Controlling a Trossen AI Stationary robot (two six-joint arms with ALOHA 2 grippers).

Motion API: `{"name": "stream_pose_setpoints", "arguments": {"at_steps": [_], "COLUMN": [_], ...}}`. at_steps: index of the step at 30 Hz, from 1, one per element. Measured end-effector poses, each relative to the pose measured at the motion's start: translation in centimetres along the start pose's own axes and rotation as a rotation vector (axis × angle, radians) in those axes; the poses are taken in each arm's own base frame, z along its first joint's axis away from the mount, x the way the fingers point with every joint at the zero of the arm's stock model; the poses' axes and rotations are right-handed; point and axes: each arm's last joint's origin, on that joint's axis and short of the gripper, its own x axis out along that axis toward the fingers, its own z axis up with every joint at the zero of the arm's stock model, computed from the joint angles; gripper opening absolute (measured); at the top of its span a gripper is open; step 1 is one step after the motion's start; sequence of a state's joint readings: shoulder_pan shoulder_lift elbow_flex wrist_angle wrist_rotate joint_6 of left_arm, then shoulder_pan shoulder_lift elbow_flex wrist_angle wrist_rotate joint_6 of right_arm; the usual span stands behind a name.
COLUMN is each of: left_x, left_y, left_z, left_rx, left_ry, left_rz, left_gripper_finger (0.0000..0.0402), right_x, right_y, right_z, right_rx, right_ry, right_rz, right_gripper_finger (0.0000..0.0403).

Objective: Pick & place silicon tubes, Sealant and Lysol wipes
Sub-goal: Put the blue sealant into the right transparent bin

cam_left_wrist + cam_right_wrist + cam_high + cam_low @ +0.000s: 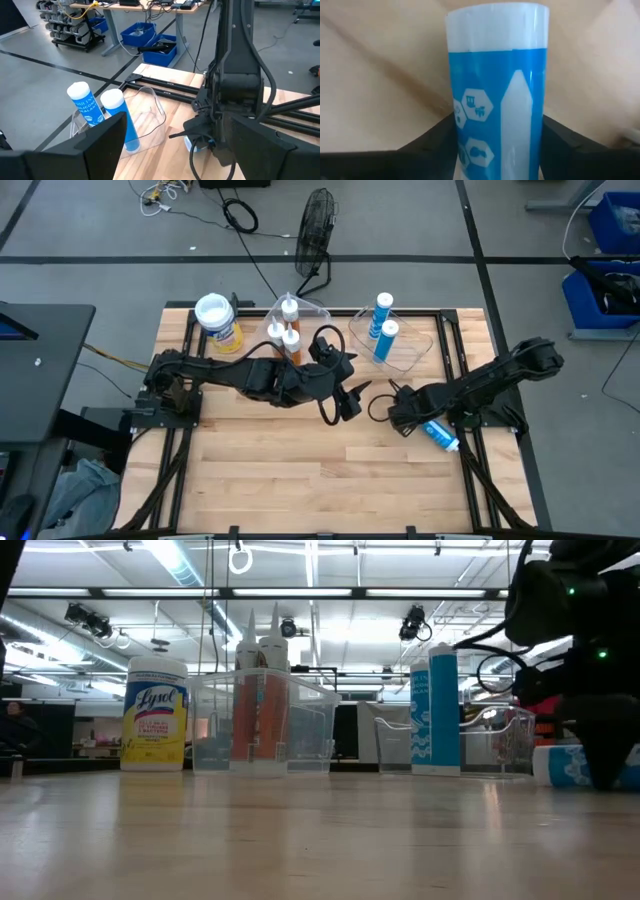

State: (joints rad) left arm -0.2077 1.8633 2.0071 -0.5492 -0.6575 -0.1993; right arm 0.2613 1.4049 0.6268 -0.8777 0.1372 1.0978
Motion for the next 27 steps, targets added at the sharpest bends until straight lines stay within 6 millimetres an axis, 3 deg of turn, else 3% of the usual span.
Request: {"name": "stream_pose_setpoints", "arguments": {"at_steps": [6, 9, 16, 22, 27], "left_x": [0.0, 0.0, -0.1, -0.1, -0.2], "left_y": [0.0, 0.0, -0.2, -0.3, -0.6], "left_z": [0.0, 0.0, -0.1, 0.0, 0.0], "left_rx": [0.002, 0.009, 0.015, 0.001, -0.042], "left_ry": [0.002, 0.002, 0.005, 0.006, 0.019], "left_rz": [0.001, 0.001, -0.019, -0.045, -0.130], "left_gripper_finger": [0.0330, 0.0330, 0.0330, 0.0330, 0.0330], "right_x": [-1.6, -3.6, -11.1, -17.9, -22.4], "right_y": [-0.2, -0.2, -1.0, -3.1, -5.1], "right_z": [-0.8, -1.2, -1.7, -1.5, -1.1], "right_rx": [-0.006, 0.000, -0.001, 0.017, 0.022], "right_ry": [-0.002, -0.031, -0.199, -0.472, -0.723], "right_rz": [0.105, 0.179, 0.398, 0.557, 0.598], "right_gripper_finger": [0.0206, 0.0206, 0.0206, 0.0206, 0.0206]}}
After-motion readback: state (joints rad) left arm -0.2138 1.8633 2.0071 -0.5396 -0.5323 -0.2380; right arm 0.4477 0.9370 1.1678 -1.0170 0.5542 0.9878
